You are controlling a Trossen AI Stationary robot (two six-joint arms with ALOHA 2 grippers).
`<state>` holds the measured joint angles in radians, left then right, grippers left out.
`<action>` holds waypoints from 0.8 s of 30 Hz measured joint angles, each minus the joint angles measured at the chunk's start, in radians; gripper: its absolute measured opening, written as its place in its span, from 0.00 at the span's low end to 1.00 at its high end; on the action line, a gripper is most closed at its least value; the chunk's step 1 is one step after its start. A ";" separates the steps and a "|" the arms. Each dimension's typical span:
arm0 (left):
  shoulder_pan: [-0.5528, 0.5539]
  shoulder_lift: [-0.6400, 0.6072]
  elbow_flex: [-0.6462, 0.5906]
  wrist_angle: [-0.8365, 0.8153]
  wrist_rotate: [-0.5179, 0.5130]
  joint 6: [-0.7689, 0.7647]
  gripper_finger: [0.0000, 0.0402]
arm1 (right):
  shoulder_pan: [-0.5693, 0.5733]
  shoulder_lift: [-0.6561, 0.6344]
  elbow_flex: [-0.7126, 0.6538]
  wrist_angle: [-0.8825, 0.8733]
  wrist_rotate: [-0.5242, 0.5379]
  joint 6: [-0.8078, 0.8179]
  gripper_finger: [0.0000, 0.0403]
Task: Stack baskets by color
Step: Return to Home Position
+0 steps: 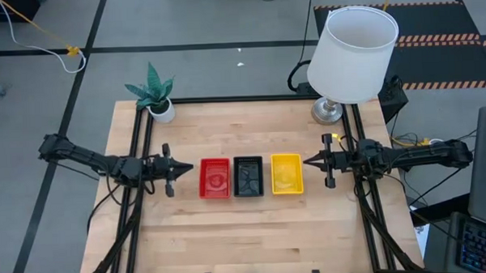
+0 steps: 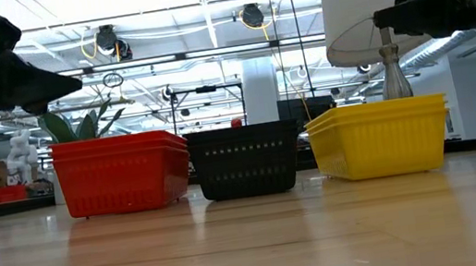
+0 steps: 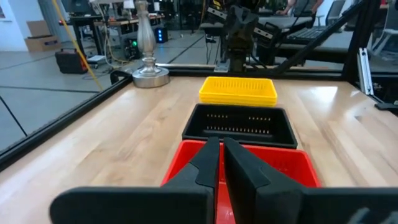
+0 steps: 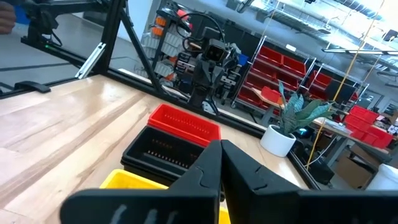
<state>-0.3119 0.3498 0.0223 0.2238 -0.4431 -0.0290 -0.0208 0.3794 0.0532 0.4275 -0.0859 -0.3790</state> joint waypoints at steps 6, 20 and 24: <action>0.000 0.000 -0.013 0.022 0.000 0.005 0.06 | 0.000 0.000 -0.001 -0.024 -0.020 -0.019 0.00; 0.002 0.000 -0.013 0.013 0.033 0.057 0.06 | 0.000 -0.115 -0.002 -0.134 -0.020 -0.033 0.00; 0.005 0.000 -0.013 0.013 0.034 0.063 0.06 | 0.000 -0.179 -0.002 -0.190 -0.020 -0.033 0.00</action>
<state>-0.3073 0.3500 0.0097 0.2367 -0.4088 0.0339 -0.0208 0.2007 0.0513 0.2374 -0.1059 -0.4121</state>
